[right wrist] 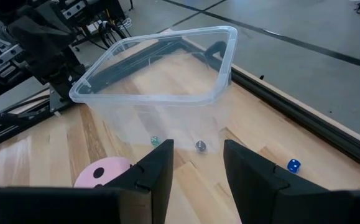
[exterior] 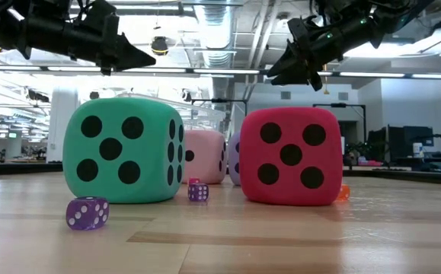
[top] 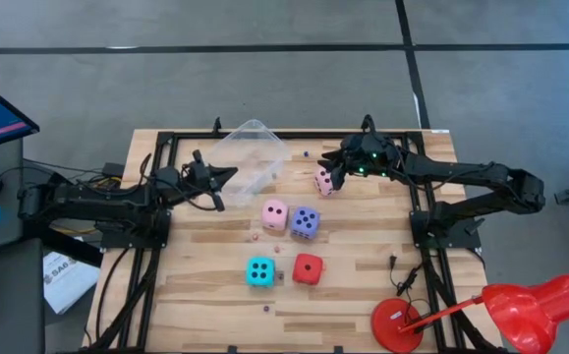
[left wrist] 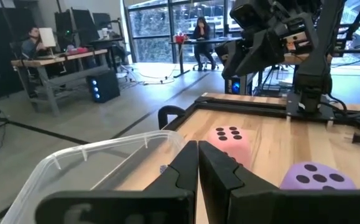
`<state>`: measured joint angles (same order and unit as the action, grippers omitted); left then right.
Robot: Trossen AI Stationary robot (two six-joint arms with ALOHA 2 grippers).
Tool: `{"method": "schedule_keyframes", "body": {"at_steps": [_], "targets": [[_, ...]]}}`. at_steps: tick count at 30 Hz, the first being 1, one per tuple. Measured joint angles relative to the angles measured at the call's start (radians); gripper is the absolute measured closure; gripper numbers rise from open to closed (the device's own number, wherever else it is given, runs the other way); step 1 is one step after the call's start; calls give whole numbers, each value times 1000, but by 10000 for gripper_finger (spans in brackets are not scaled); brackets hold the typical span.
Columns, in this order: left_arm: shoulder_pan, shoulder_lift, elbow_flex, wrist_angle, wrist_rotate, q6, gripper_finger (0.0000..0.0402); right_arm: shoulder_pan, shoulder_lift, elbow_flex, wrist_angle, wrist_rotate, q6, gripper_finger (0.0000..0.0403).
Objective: Pick & Place Dice
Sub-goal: Put the top large pink dice into the transparent container
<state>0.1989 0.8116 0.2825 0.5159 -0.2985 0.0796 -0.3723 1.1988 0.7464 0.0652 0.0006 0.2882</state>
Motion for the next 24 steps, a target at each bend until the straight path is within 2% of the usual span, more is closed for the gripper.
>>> {"method": "schedule_keyframes", "body": {"at_steps": [7,15,24], "targets": [[0,-22,0,-4,1,72,399,6,0,0,-5,0,0,265],[0,-82,1,-42,116,78,399,7,0,0,-5,0,0,265],[0,-242,0,-225,124,103,399,4,0,0,-5,0,0,265]]}}
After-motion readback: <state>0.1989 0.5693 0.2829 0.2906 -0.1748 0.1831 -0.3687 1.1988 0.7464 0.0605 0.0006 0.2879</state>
